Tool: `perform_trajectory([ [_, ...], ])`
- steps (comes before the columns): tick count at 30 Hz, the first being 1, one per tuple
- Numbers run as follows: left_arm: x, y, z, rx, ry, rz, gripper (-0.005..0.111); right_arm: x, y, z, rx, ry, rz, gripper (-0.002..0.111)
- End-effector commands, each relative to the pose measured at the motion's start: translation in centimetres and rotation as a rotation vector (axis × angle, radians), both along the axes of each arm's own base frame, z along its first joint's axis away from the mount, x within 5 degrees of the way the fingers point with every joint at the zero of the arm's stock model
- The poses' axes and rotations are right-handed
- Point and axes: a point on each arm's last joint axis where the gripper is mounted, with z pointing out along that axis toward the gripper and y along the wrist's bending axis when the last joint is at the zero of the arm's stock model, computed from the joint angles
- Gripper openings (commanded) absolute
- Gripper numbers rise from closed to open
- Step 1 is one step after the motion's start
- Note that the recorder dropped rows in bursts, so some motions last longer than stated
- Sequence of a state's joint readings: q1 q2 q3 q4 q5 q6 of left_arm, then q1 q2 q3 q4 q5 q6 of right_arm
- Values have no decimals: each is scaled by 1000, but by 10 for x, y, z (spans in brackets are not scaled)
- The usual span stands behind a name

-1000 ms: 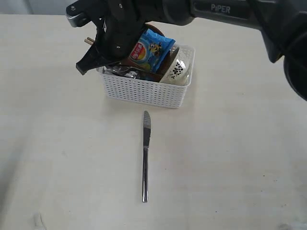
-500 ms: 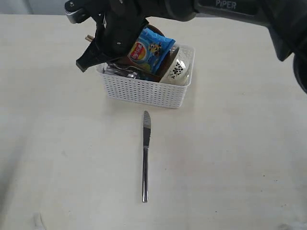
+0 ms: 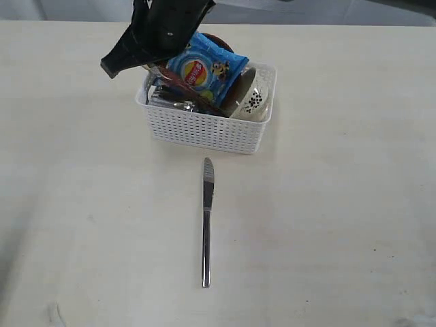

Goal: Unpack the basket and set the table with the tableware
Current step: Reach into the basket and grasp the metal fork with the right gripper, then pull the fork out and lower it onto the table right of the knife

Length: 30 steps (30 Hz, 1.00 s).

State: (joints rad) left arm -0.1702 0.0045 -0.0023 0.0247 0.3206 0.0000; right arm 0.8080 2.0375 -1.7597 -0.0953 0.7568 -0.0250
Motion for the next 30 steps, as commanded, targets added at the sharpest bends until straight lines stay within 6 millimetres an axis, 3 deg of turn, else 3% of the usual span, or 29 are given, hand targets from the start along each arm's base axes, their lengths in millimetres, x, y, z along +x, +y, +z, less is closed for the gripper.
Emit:
perform_trajectory([
  [1, 0, 0, 0, -4, -2, -3, 0, -4, -5, 21, 16, -49, 4, -1],
  [13, 0, 0, 0, -4, -2, -3, 0, -17, -24, 73, 66, -135, -18, -1],
  [24, 0, 0, 0, -4, -2, -3, 0, -49, -55, 129, 118, -140, -53, -1],
  [30, 0, 0, 0, -4, -2, -3, 0, -74, -69, 144, 84, -64, -89, -1],
])
